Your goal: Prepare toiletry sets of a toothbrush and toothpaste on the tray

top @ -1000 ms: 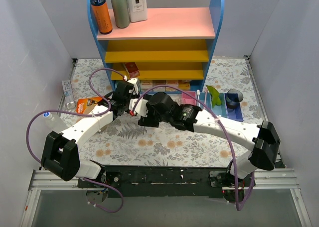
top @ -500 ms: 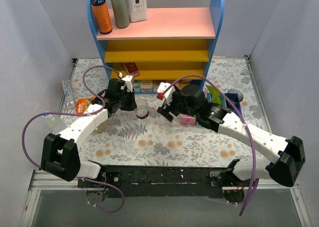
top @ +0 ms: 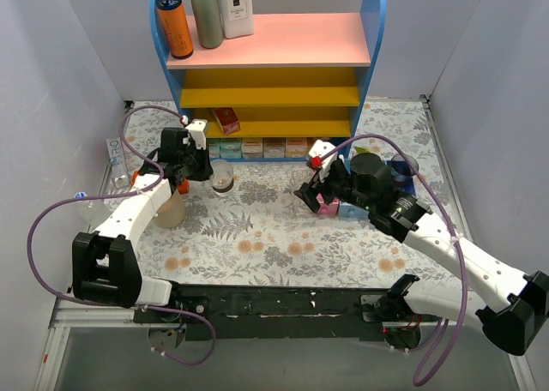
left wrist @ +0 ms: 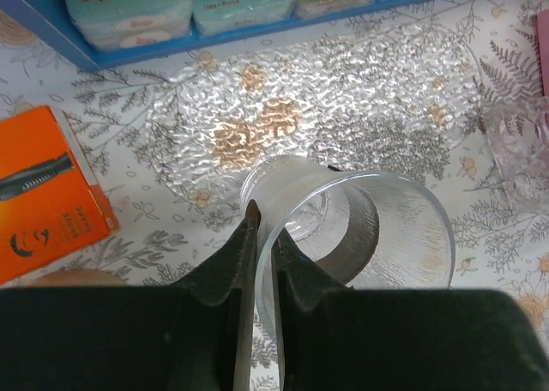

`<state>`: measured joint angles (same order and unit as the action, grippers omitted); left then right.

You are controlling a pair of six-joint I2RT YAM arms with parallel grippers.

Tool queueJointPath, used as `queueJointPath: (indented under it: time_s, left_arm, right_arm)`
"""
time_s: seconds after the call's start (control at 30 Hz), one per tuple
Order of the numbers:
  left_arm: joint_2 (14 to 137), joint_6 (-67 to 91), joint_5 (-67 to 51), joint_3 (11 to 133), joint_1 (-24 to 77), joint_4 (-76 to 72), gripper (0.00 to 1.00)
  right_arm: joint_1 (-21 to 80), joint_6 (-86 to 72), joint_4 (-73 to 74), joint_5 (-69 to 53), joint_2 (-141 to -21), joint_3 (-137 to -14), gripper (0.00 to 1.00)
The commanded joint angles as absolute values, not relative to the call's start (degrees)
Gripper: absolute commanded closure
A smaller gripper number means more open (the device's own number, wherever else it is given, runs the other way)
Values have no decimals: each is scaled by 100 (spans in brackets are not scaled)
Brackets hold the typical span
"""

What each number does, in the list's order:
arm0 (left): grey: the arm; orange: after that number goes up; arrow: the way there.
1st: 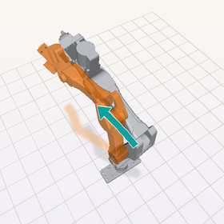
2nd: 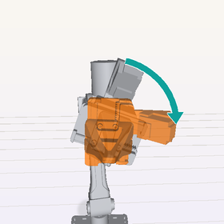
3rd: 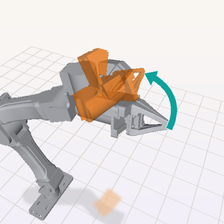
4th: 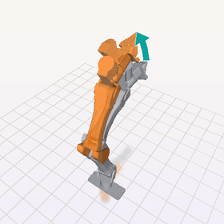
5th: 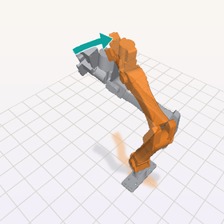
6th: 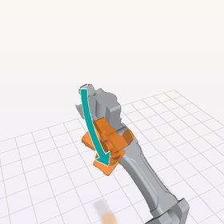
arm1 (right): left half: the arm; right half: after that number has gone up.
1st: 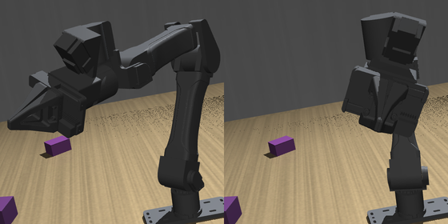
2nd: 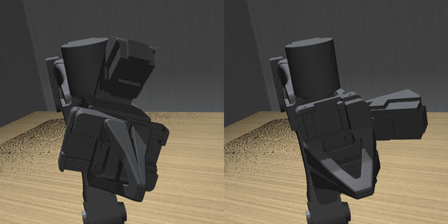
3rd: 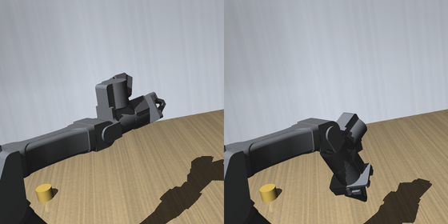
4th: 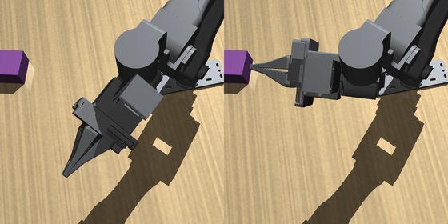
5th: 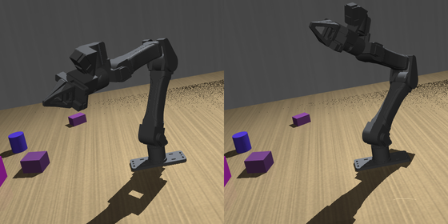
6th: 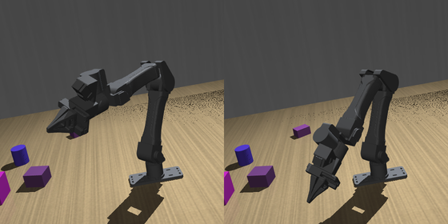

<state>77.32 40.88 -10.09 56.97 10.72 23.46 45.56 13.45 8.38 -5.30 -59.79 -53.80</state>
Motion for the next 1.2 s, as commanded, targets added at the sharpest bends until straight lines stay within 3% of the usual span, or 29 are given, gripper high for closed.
queueJointPath:
  time_s: [0.0, 0.4, 1.17]
  left_arm:
    - [7848, 3744, -1379, 6292, 756, 1872, 100]
    - [8621, 3296, -2442, 6812, 88, 1916, 100]
    - [9334, 3428, -2338, 7163, 35, 2030, 100]
  right_arm:
    - [4386, 1160, 589, -510, -5529, -5230, 13]
    - [3437, 598, 361, -992, -5449, -4931, 11]
    - [3243, 518, 79, -1152, -5625, -4869, 12]
